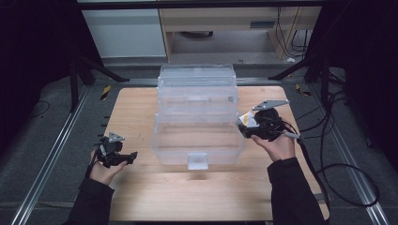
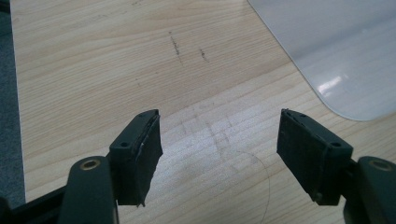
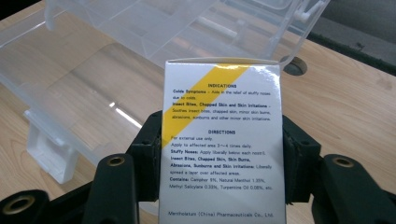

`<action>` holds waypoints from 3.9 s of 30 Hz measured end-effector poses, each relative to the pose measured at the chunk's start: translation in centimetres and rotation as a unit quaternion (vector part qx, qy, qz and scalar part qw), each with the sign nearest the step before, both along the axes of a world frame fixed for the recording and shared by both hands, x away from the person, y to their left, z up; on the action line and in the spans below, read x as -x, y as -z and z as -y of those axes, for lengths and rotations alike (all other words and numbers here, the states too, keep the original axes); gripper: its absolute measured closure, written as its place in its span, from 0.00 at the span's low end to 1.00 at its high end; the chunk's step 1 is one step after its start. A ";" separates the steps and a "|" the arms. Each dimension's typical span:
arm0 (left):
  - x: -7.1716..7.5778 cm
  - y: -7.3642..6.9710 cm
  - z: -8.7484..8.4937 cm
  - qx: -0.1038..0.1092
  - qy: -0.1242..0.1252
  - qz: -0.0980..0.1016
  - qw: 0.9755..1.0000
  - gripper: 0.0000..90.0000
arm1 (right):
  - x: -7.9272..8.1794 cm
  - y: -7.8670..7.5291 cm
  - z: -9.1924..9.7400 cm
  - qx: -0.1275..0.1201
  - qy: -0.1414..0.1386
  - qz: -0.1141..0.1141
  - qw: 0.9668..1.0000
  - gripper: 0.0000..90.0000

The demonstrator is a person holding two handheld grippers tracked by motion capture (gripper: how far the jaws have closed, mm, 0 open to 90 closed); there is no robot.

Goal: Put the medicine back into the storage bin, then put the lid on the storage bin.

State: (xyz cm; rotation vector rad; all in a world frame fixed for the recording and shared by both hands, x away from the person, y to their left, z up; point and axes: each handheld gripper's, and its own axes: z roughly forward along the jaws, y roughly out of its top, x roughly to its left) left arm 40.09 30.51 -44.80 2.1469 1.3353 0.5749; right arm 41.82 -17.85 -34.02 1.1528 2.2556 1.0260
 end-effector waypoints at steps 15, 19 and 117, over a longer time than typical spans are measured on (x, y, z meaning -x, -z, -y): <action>0.0 -0.1 0.0 -0.001 0.002 0.001 1.000 0.34 | -1.1 2.2 -2.8 0.017 -0.033 -0.015 0.999 0.50; 0.0 -0.2 0.0 -0.001 0.002 0.002 1.000 0.34 | -1.3 2.9 -3.2 0.024 -0.038 -0.023 0.999 0.50; -0.4 -6.5 15.3 0.001 0.315 0.024 0.949 0.45 | 1.6 10.9 8.4 0.030 0.048 -0.040 0.998 0.26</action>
